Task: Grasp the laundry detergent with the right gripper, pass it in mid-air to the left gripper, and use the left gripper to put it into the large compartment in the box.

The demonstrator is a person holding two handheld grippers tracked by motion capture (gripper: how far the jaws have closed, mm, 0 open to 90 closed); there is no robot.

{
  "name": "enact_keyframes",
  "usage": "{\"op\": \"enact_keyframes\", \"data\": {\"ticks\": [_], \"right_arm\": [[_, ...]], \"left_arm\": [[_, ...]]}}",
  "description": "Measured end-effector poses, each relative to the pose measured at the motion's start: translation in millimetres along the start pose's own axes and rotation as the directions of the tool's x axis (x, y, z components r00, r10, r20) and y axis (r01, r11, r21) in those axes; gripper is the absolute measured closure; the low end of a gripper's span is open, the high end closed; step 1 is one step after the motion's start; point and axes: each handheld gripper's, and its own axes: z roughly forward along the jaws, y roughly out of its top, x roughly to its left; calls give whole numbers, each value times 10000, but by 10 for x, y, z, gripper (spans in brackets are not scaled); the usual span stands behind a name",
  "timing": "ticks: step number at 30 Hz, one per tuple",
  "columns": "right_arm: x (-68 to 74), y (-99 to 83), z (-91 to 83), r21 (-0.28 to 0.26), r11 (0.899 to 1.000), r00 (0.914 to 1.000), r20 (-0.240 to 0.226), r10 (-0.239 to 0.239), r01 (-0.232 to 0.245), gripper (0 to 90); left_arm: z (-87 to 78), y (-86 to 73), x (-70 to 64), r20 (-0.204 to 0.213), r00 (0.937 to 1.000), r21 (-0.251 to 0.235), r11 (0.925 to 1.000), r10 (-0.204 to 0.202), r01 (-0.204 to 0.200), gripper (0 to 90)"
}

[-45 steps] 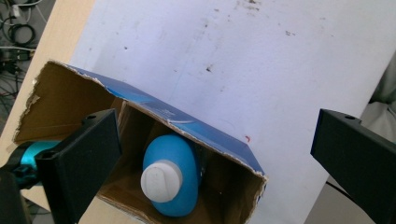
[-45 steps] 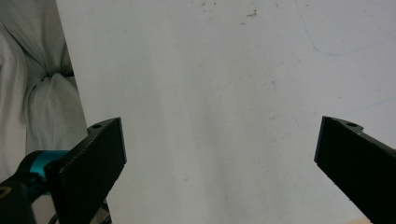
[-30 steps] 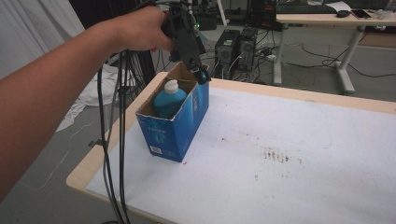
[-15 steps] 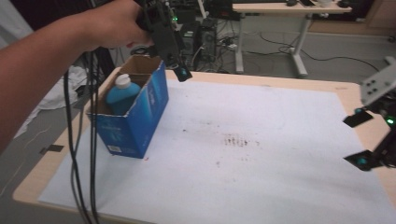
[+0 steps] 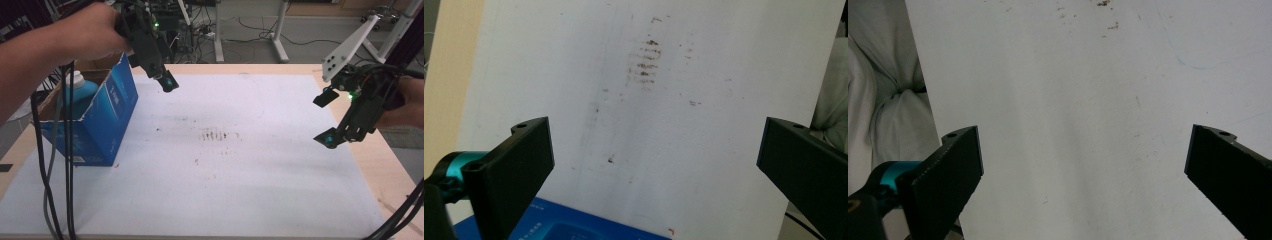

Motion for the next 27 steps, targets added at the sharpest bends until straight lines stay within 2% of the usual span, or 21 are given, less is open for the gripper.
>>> {"op": "enact_keyframes", "data": {"ticks": [3,6,11,17,27], "right_arm": [[-4,10,9,10,10000,10000,-20,-19,19,15],[0,14,16,31,10000,10000,-5,-7,7,15],[-5,7,19,16,10000,10000,20,37,-37,15],[-1,6,48,42,10000,10000,-49,33,-33,15],[-3,15,94,91,10000,9999,-110,3,-2,15]], "left_arm": [[88,12,-20,121,9999,66,9999,100,-100,17],[162,22,-39,206,9996,-113,9998,188,-186,17],[275,58,-91,408,9977,-107,9985,545,-541,17],[381,111,-141,528,9959,-214,9972,733,-722,17],[545,128,-184,760,9946,-98,9975,712,-706,18]]}}
